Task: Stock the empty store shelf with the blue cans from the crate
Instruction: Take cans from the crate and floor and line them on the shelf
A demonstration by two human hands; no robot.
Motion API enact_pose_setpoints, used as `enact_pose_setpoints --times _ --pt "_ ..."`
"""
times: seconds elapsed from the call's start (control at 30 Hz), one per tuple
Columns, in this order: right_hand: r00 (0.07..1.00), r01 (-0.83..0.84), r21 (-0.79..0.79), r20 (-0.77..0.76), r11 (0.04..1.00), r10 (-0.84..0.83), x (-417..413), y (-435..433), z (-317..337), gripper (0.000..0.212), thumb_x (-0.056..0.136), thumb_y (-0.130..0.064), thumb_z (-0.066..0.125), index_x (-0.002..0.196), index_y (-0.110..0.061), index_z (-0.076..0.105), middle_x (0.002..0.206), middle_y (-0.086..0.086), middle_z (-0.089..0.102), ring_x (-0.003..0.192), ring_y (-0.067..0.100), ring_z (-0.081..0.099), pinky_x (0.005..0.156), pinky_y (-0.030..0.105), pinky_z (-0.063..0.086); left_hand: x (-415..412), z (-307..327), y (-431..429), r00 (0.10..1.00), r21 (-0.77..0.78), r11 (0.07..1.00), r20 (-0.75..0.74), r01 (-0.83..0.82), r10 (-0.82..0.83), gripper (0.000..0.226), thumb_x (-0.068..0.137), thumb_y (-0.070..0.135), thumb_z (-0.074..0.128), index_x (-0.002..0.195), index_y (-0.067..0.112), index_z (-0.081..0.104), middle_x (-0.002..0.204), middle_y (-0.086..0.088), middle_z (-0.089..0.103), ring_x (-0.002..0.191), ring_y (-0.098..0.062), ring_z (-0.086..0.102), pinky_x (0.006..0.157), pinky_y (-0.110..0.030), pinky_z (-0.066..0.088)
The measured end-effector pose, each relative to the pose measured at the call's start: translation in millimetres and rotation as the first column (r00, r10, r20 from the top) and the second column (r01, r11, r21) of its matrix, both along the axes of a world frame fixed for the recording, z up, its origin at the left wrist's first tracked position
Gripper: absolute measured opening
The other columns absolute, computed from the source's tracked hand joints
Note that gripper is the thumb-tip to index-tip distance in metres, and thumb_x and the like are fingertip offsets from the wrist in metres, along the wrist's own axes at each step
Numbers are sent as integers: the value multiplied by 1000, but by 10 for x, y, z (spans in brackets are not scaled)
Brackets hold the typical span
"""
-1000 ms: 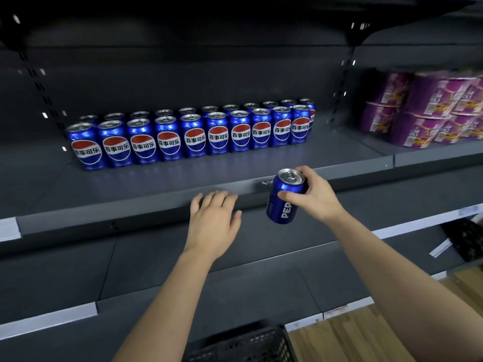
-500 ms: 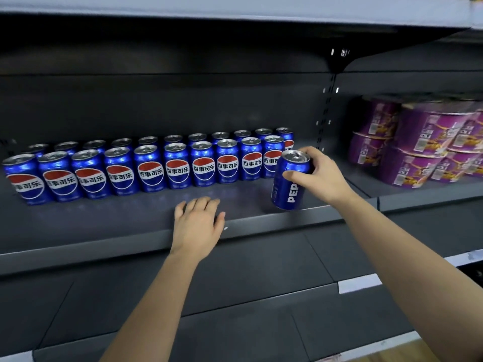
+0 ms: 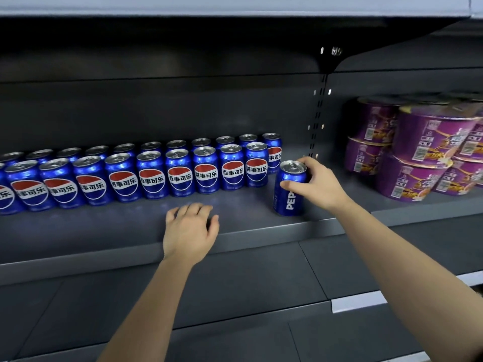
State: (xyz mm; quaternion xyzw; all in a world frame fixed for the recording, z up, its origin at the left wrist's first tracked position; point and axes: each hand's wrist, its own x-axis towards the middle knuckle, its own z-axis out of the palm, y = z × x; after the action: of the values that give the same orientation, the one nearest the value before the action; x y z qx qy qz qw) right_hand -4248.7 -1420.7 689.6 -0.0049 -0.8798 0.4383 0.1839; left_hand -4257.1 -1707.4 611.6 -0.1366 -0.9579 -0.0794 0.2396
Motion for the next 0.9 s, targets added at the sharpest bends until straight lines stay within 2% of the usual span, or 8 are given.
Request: enact_pose_setpoints --times 0.23,0.33,0.43,0.53,0.7,0.77,0.83,0.9 --pt "999 -31 -76 -10 997 30 -30 1 -72 41 71 -37 81 104 -27 58 97 -16 69 90 1 64 79 26 52 11 -18 6 999 -9 999 0 -52 52 57 88 48 21 114 23 65 115 2 66 109 -21 57 97 -40 28" --pt "997 -78 -170 10 982 81 0 7 -139 49 73 -33 82 114 -29 55 103 -17 69 90 -4 65 79 19 51 15 -22 10 998 -9 998 1 -63 63 57 88 48 21 115 24 65 114 2 66 111 -21 57 97 -39 29" --pt "979 -171 -296 58 940 197 6 48 -262 65 69 -18 75 126 -34 49 111 -14 68 102 5 65 92 29 51 11 -26 10 998 -4 998 -7 -70 70 57 88 48 22 114 24 66 113 2 67 110 -21 58 97 -39 29" --pt "970 -185 -355 86 916 229 0 59 -361 83 59 -7 60 137 -32 42 115 -12 67 106 7 64 93 31 51 14 -30 9 997 -1 997 -9 -79 79 57 88 49 22 114 24 66 113 2 67 108 -21 58 96 -39 29" --pt "975 -135 -309 125 941 181 -30 50 -389 85 58 -11 72 136 -27 42 113 -7 67 104 14 65 91 38 55 16 -33 8 996 -2 996 0 -86 86 60 87 50 19 116 25 65 116 2 66 109 -20 57 96 -37 28" --pt "984 -89 -256 129 962 125 -58 40 -398 75 63 -11 82 128 -25 48 109 -9 66 101 11 64 87 34 55 15 -31 5 997 -1 997 -3 -83 83 60 87 50 19 116 25 65 116 2 66 109 -20 58 95 -37 29" --pt "992 -39 -209 109 977 63 -82 10 -394 64 64 -14 86 119 -25 54 104 -11 66 96 4 63 80 23 51 21 -27 7 997 -1 997 -3 -81 81 59 87 50 20 115 25 66 116 2 66 109 -20 58 95 -38 30" --pt "995 12 -195 103 981 8 -118 -23 -396 64 61 -18 90 116 -23 56 104 -10 66 92 2 62 77 20 49 27 -22 11 997 4 997 -3 -80 80 59 86 49 20 114 25 66 116 2 65 108 -20 58 95 -38 30"
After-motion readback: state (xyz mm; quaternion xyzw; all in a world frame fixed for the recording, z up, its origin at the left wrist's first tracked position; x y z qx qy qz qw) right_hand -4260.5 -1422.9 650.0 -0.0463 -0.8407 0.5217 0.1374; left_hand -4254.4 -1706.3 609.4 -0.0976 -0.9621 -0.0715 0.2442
